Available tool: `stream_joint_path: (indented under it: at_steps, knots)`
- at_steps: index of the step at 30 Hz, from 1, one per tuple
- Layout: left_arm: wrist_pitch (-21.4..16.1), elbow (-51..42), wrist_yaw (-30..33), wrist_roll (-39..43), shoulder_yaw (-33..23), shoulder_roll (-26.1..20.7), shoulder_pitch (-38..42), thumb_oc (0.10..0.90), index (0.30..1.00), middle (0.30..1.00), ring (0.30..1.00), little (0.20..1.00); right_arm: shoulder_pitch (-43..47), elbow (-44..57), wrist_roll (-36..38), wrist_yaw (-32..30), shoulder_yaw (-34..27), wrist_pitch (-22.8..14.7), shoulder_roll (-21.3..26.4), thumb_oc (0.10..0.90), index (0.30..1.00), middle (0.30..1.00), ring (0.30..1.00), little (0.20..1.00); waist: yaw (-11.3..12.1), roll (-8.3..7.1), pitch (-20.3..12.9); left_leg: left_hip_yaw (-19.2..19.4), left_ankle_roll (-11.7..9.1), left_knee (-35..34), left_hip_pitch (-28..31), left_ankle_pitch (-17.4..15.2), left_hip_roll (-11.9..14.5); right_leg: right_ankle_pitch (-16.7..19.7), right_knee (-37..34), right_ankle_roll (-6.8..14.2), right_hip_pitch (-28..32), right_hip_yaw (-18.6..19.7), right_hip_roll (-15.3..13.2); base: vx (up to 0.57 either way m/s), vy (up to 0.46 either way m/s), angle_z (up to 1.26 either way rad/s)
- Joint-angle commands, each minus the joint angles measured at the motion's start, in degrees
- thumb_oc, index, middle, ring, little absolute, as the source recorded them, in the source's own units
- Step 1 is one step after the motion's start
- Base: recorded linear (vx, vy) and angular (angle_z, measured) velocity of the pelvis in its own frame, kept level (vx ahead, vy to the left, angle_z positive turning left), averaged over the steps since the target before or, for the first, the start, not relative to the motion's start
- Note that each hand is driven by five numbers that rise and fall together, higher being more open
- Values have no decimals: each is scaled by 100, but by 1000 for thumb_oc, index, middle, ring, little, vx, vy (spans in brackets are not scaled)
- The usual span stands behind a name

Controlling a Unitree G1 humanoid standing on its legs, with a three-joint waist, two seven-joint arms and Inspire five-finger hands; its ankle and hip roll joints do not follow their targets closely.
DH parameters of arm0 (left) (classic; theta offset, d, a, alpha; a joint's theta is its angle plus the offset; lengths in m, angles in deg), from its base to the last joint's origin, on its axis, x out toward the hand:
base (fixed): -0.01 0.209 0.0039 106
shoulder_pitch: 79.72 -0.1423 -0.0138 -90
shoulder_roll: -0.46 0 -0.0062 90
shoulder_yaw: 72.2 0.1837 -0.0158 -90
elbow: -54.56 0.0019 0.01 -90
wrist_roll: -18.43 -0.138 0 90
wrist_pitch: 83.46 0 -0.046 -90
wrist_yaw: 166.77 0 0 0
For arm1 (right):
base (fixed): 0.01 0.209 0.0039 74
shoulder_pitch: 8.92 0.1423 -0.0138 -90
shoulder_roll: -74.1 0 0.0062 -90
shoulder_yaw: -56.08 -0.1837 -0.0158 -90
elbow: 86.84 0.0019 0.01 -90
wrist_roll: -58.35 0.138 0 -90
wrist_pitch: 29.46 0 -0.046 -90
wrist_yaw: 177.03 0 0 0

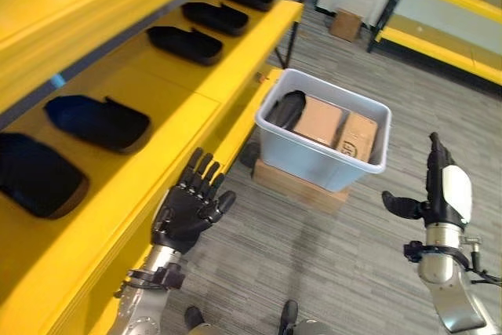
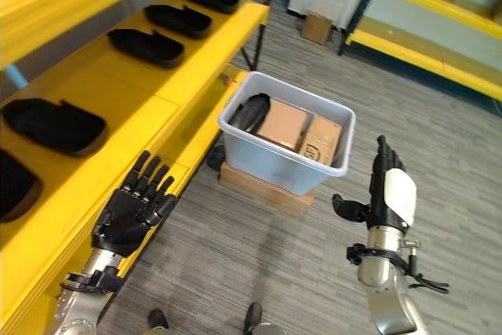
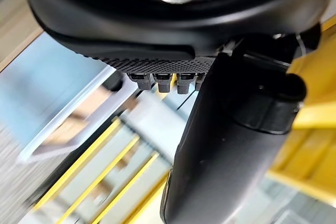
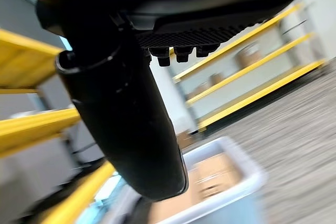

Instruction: Move parts from the plastic box to the shelf.

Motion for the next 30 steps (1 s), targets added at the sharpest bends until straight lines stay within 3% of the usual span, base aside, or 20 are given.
stream_joint_path:
  at_steps: [1, 3, 5, 6, 8, 9, 10, 12, 14, 16, 18, 21, 25, 27, 30]
  knots:
    - [-468, -811, -491, 281, -115, -167, 611, 900, 1000, 1000, 1000, 1000, 542, 310, -596, -279, -543, -323, 539, 900, 1000, 1000, 1000, 1000, 26, -93, 3, -412, 16, -6, -5, -429, 20, -800, 897, 45, -77, 158, -205, 34, -451, -25]
    - [-561, -740, -526, 333, -78, -139, 705, 900, 1000, 1000, 1000, 1000, 777, 301, -609, -196, -396, -387, 740, 900, 1000, 1000, 1000, 1000, 21, 1, 42, -770, 6, 273, -57, -312, 78, -905, 1048, -91, -180, 345, -70, 34, -396, -48]
    - [-606, -710, -432, 354, -78, -86, 740, 900, 1000, 1000, 1000, 1000, 1043, 241, -631, -61, -186, -457, 819, 900, 1000, 1000, 1000, 1000, 122, 50, 94, -1381, 148, 720, -287, -237, -192, -793, 949, -238, -193, 574, 65, 56, -260, -57]
    - [-628, -710, -392, 347, -84, -72, 733, 900, 1000, 1000, 1000, 1000, 1088, 226, -618, -33, -143, -487, 827, 900, 1000, 1000, 1000, 1000, 139, 52, 102, -1508, 181, 807, -316, -282, -286, -779, 912, -249, -172, 635, 91, 137, -170, -67]
    - [-593, -725, -288, 255, -110, -34, 723, 900, 1000, 1000, 1000, 1000, 1258, 156, -565, 63, -6, -576, 859, 900, 1000, 1000, 1000, 1000, 226, 48, 122, -1924, 365, 1067, -415, -511, -762, -666, 719, -283, -70, 904, 195, 172, -197, -118]
    - [-493, -736, -260, 141, -143, 29, 763, 900, 1000, 1000, 1000, 1000, 1306, 109, -590, 177, 56, -777, 822, 900, 1000, 1000, 1000, 1000, 300, 50, 131, -2100, 527, 1277, -548, -657, -1321, -544, 485, -286, 94, 1089, 337, 206, -211, -140]
    - [-481, -709, -263, 86, -138, 49, 811, 900, 1000, 1000, 1000, 1000, 1306, 103, -601, 201, 92, -845, 791, 900, 1000, 1000, 1000, 1000, 296, 50, 111, -2082, 566, 1232, -605, -716, -1525, -478, 382, -263, 136, 1139, 392, 179, -145, -128]
    - [-485, -697, -250, 29, -130, 63, 844, 900, 1000, 1000, 1000, 1000, 1302, 103, -595, 239, 123, -882, 765, 900, 1000, 1000, 1000, 1000, 303, 52, 104, -2100, 592, 1172, -643, -737, -1648, -445, 313, -243, 179, 1202, 430, 120, -38, -55]
    - [-481, -682, -227, -8, -161, 67, 873, 900, 1000, 1000, 1000, 1000, 1212, 132, -630, 248, 207, -995, 667, 900, 1000, 1000, 1000, 1000, 364, 80, 115, -2224, 562, 848, -882, -532, -1895, -435, 158, -217, 369, 1359, 557, 216, -32, -14]
    - [-506, -629, -258, -110, -165, 110, 893, 900, 1000, 1000, 1000, 1000, 1162, 166, -557, 163, 266, -962, 591, 900, 1000, 1000, 1000, 1000, 420, 97, 139, -2311, 467, 655, -1081, -257, -1937, -464, 73, -243, 525, 1459, 641, 239, 2, -16]
    - [-588, -645, -185, -201, -133, 144, 869, 900, 1000, 1000, 1000, 1000, 1275, 228, -376, -13, 400, -1004, 462, 900, 1000, 1000, 1000, 1000, 515, 144, 175, -2485, 321, 205, -1314, 169, -1817, -581, 56, -304, 728, 1620, 757, 375, 81, -57]
    - [-700, -602, -121, -287, -160, 232, 810, 900, 1000, 1000, 1000, 1000, 1385, 311, -352, 46, 553, -1060, 327, 900, 1000, 1000, 1000, 1000, 594, 193, 236, -2707, 250, -266, -1383, 419, -1624, -720, 165, -359, 849, 1756, 794, 334, 132, -57]
    - [-916, -462, -126, -338, -253, 274, 823, 900, 1000, 1000, 1000, 1000, 1466, 446, -384, 230, 676, -1223, 240, 900, 1000, 1000, 1000, 1000, 638, 263, 319, -2699, 288, -106, -1423, 264, -1586, -1128, 577, -339, 907, 1858, 720, 323, 253, -45]
    - [-810, -511, -61, -363, -347, 233, 842, 900, 1000, 1000, 1000, 1000, 1378, 490, -303, 334, 704, -1280, 174, 900, 1000, 1000, 1000, 1000, 657, 248, 297, -2588, 400, 230, -1412, 26, -1681, -1336, 807, -258, 952, 1746, 576, 354, 283, -59]
    - [-725, -456, -4, -510, -349, 176, 875, 900, 1000, 1000, 1000, 1000, 1244, 542, -260, 423, 691, -1312, 59, 900, 1000, 1000, 1000, 1000, 711, 151, 200, -2509, 524, 466, -1327, -227, -1845, -1334, 910, -125, 1037, 1567, 390, 267, 195, -53]
